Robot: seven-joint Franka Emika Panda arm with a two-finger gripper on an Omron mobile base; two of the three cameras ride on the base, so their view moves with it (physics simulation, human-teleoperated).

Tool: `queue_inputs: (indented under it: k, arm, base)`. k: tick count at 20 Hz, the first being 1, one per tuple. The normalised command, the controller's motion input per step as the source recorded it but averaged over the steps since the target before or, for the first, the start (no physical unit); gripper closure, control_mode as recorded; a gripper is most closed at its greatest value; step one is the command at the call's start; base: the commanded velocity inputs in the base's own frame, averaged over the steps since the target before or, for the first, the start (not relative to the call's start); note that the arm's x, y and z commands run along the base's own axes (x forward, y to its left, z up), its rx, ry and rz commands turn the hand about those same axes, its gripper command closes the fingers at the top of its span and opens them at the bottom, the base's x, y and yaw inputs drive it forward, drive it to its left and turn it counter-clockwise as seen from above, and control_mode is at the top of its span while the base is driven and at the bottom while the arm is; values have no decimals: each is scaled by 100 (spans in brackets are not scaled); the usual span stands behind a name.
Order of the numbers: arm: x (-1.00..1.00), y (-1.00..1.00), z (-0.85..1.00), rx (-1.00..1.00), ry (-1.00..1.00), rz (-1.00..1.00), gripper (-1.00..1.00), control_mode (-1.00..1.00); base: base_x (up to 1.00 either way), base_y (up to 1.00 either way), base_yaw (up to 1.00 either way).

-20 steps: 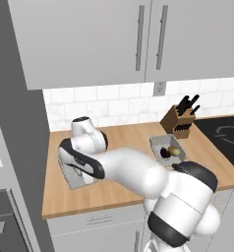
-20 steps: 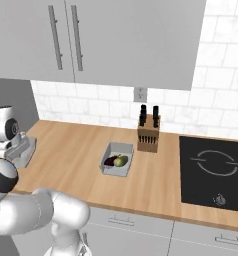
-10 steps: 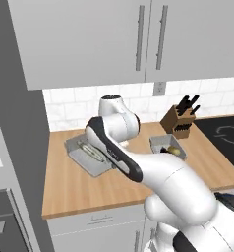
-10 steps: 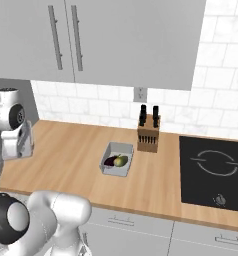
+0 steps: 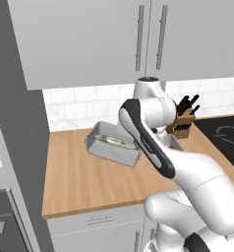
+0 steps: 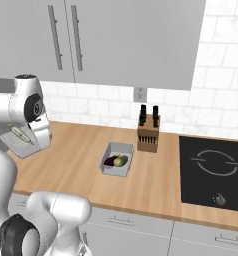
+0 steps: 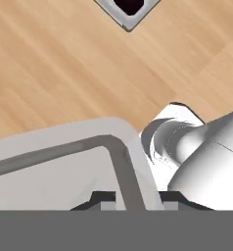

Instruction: Take the meat container that has the fish and place it on the second highest rack of the freezer. Then take the vegetable container that has the eggplant and cucumber and place it on the highest rack of the freezer.

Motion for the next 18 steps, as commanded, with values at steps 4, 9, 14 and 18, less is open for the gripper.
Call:
queue_inputs:
  k: [4, 9, 14, 18]
  arm:
    - [-26, -64, 51, 0, -4, 42, 100, -100]
    - [-49, -46, 50, 0, -7, 34, 100, -100]
    - [-58, -29, 31, 0, -6, 15, 100, -100]
    - [-51, 0, 15, 0, 0, 0, 100, -100]
  base:
    - [0, 0, 0]
    - [0, 0, 0]
    - [0, 0, 0]
    - [0, 0, 0]
